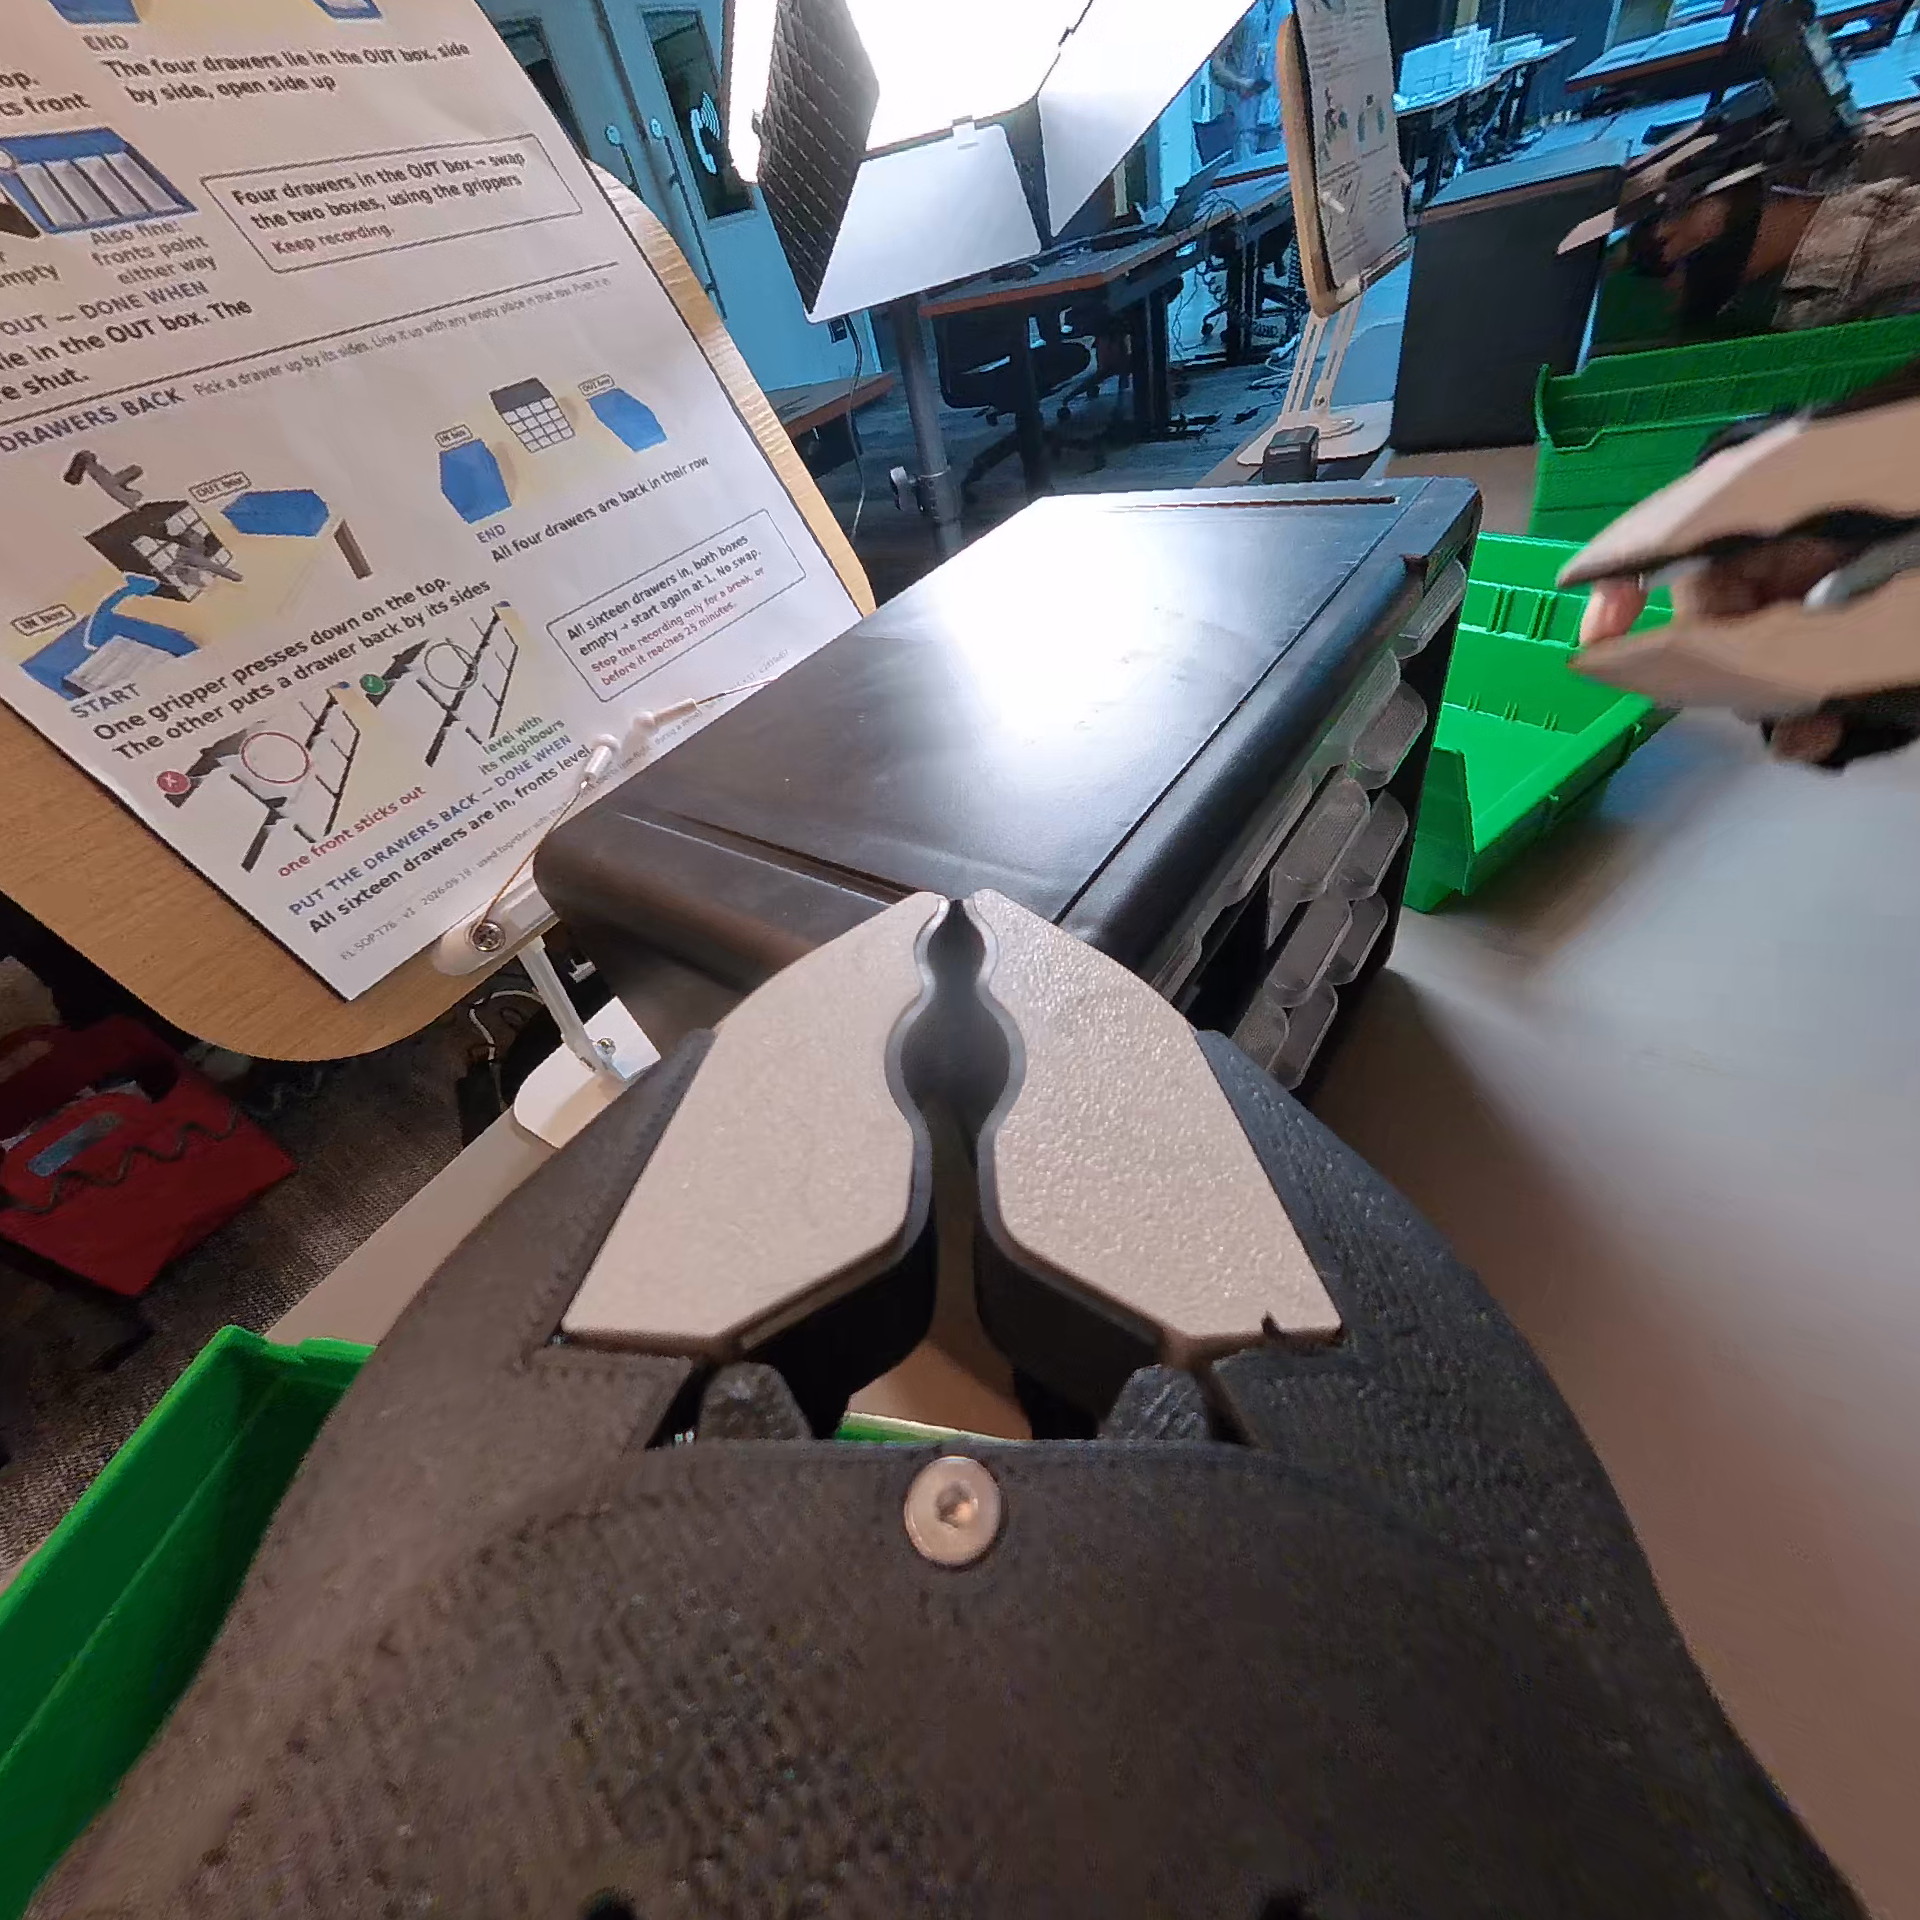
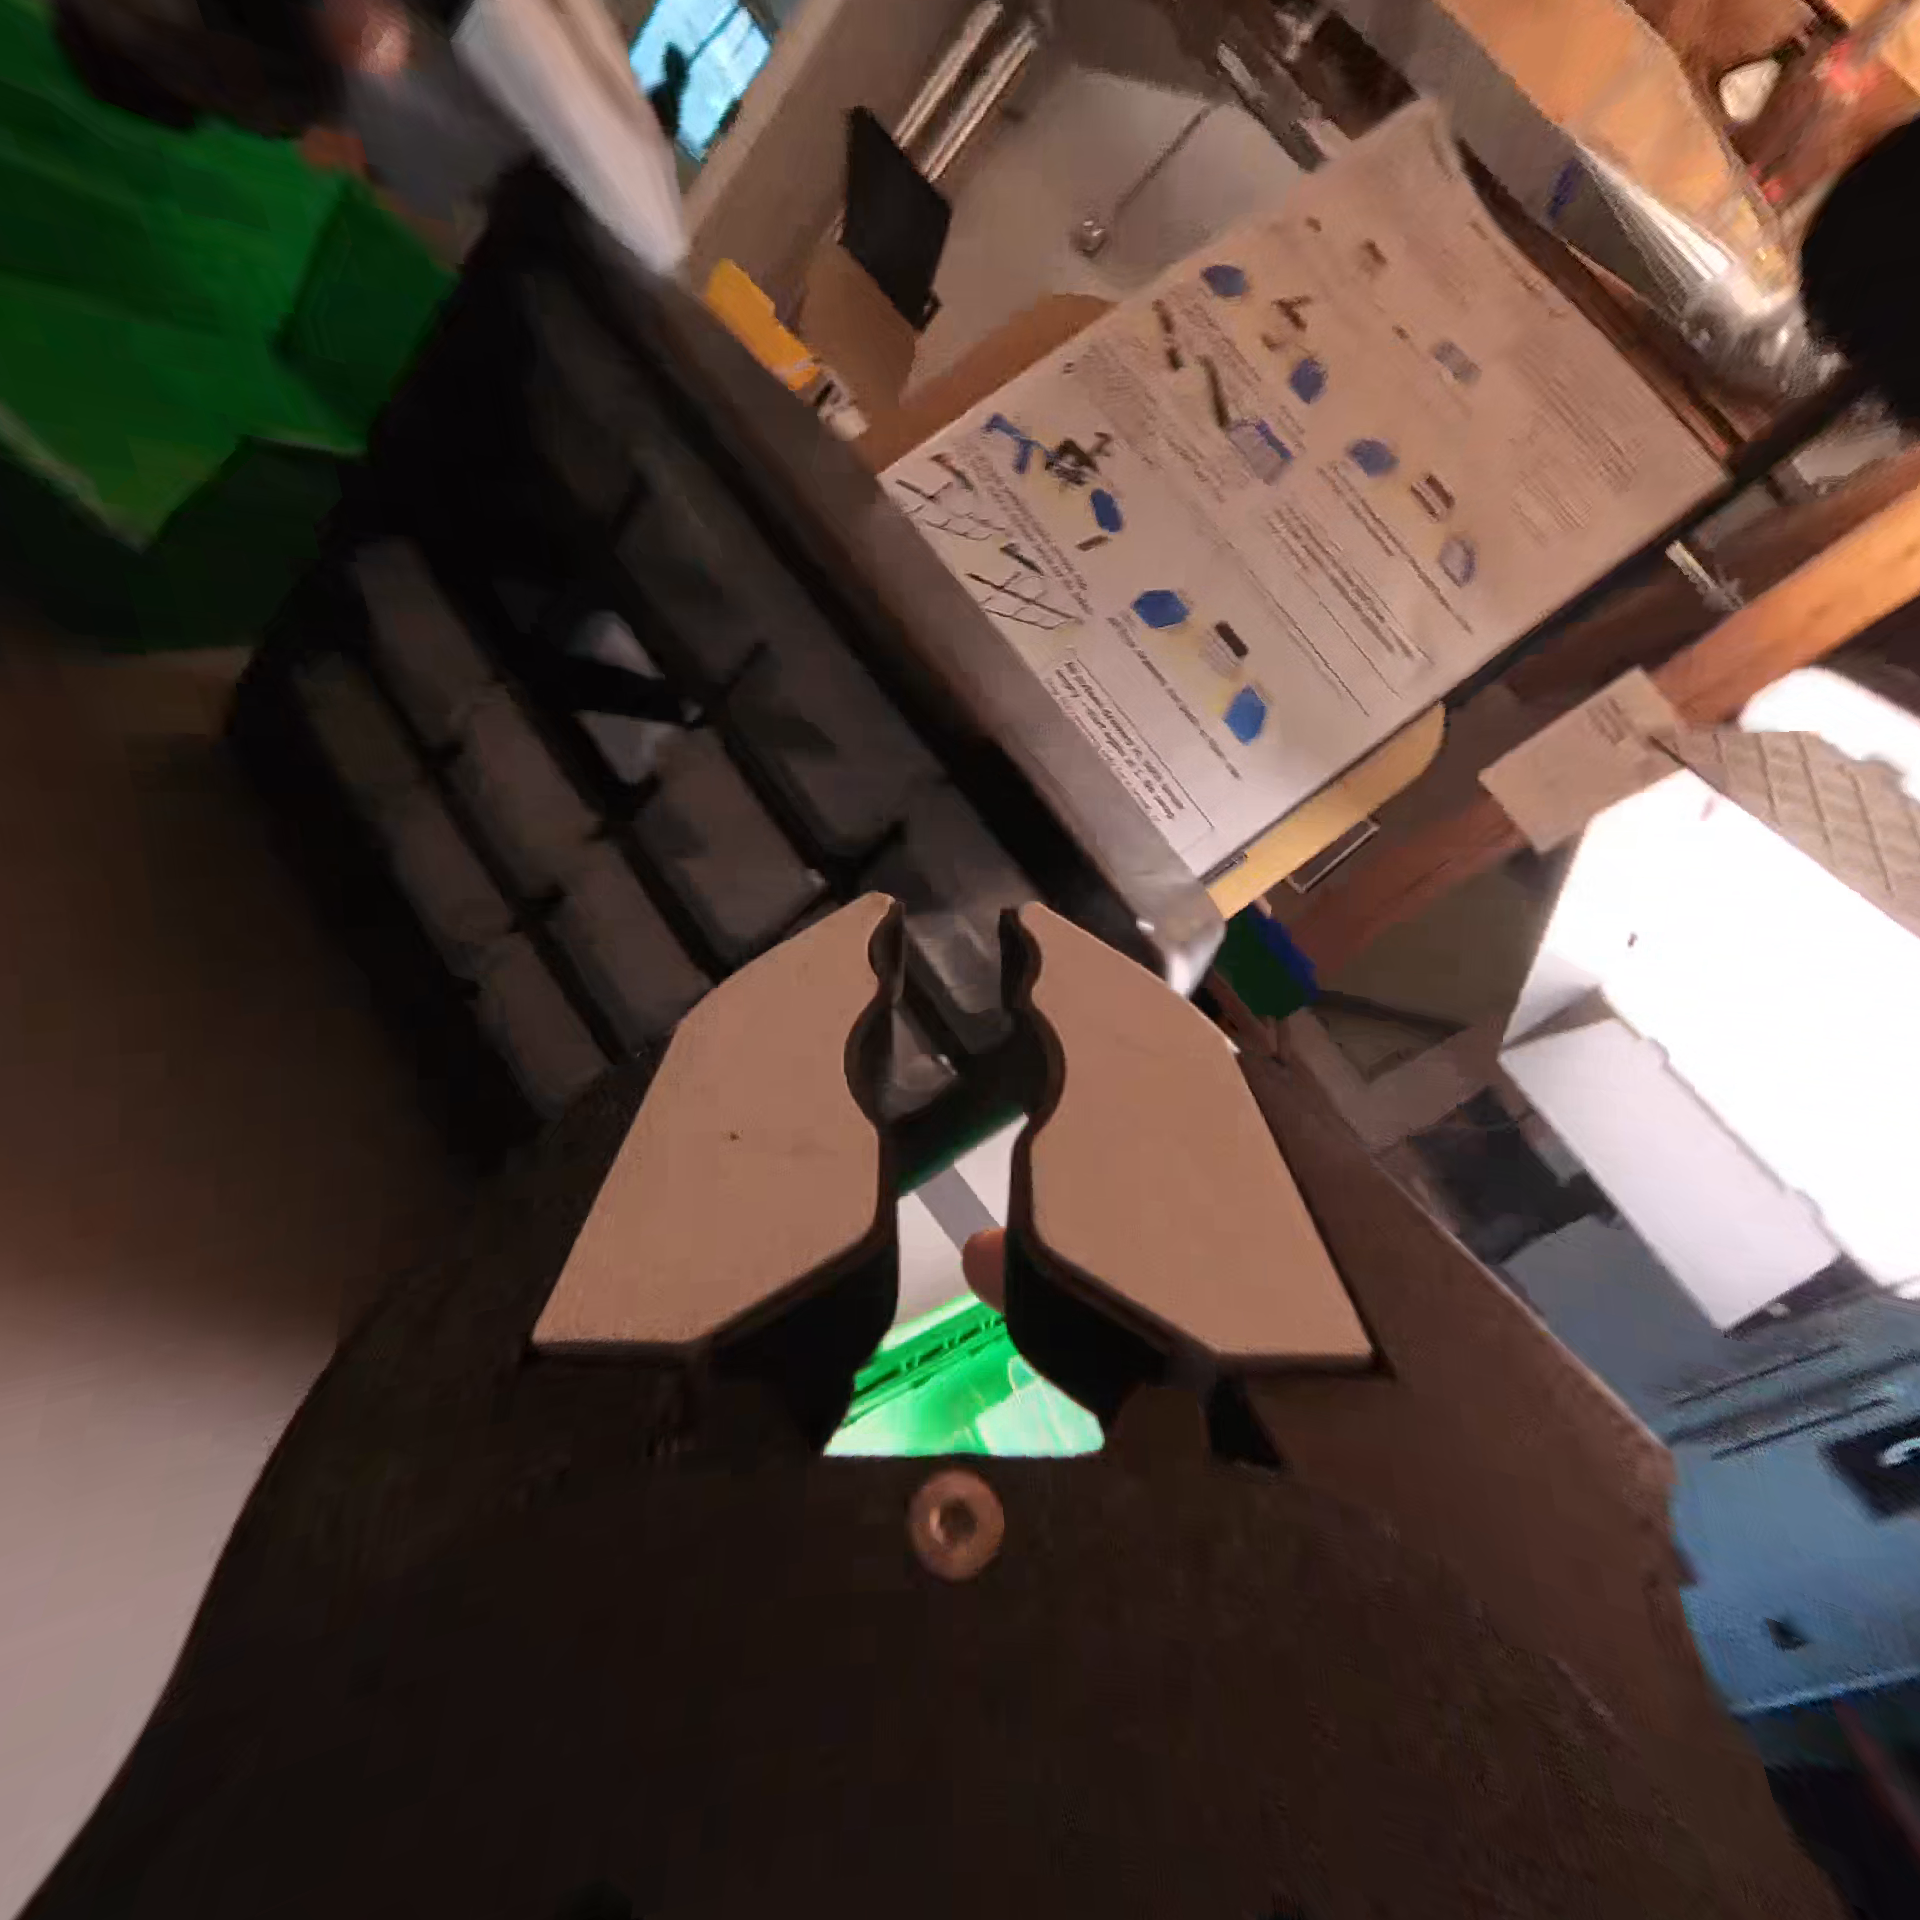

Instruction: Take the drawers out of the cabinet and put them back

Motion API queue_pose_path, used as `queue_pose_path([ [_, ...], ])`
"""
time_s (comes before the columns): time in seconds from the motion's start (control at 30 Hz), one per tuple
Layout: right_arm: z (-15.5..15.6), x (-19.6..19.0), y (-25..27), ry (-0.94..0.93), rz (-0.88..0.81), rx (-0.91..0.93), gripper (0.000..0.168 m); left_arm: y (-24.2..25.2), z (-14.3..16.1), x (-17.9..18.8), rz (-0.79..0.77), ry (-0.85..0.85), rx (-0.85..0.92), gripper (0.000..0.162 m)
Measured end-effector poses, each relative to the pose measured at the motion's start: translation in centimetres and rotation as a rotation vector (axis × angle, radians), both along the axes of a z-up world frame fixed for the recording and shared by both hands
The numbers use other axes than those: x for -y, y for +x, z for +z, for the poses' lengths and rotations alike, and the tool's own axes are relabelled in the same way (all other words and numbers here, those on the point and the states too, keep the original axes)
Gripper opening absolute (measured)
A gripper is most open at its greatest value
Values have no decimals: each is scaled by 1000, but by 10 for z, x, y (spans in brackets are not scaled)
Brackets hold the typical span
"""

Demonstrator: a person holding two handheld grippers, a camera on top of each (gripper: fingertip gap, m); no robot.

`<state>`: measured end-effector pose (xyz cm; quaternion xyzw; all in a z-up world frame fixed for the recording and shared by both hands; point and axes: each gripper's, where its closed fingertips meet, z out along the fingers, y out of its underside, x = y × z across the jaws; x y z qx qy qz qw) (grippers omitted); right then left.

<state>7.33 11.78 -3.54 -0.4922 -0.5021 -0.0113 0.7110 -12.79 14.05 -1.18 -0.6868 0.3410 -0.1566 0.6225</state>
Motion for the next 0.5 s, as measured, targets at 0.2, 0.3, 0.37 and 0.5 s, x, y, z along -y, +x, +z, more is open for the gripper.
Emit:
queue_pose_path([
  [0.2,-56,-3,-54,121,-14,291,21,0,0,0,9,9,-16,0],
  [0.3,-53,-14,-66,178,-60,319,22,0,0,1,6,9,-18,0],
  [0.37,-53,-24,-68,215,-113,371,21,0,0,1,1,7,-15,0],
  [0.5,-51,-27,-67,278,-157,402,12,-1,0,0,-1,7,-16,0],
])
